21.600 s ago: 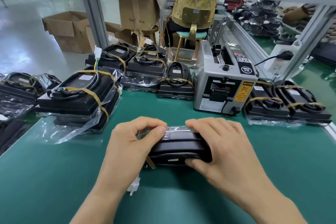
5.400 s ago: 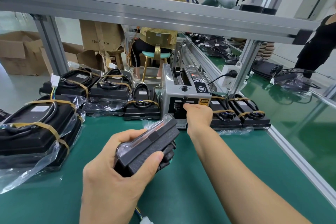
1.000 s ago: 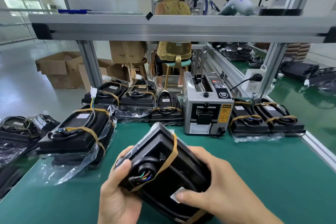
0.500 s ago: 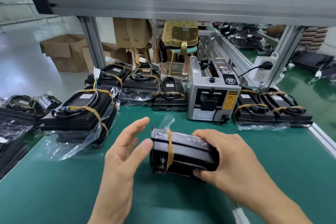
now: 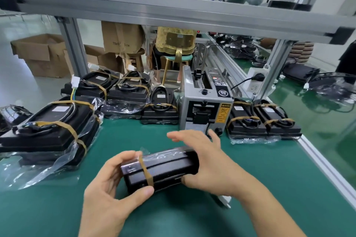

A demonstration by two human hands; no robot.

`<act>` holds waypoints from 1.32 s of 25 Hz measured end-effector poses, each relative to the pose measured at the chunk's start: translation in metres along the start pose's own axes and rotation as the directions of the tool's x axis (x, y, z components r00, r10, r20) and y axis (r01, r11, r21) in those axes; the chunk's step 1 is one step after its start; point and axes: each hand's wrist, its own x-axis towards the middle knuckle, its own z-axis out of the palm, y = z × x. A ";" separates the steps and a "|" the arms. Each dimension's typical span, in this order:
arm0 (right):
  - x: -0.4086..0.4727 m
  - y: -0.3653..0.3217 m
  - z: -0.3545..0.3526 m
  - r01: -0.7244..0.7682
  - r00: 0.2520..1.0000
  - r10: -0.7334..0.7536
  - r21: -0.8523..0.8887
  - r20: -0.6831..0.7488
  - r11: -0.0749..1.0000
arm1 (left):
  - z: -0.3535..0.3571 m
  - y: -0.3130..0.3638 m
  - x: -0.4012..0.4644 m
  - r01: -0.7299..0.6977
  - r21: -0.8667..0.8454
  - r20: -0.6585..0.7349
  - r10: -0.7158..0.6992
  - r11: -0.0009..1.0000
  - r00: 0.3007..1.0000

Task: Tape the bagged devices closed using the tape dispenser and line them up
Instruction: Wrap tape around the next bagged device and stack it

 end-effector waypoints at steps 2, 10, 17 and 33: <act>-0.003 0.011 -0.009 -0.095 0.994 0.109 0.299 -0.030 0.949 | 0.006 -0.002 -0.005 -0.048 0.046 -0.036 0.050 0.998 0.998; 0.050 0.058 -0.009 -0.291 0.548 0.803 0.847 -0.234 0.445 | 0.031 0.002 -0.016 -0.117 0.194 -0.149 0.147 0.974 0.978; 0.066 0.036 -0.020 -0.235 0.568 0.793 0.880 -0.221 0.414 | 0.032 0.011 -0.014 -0.048 0.140 -0.162 0.071 0.989 0.984; -0.006 -0.078 0.054 -0.116 0.845 0.323 0.444 -0.426 0.888 | 0.033 0.013 -0.019 0.027 0.111 -0.188 -0.006 0.993 0.982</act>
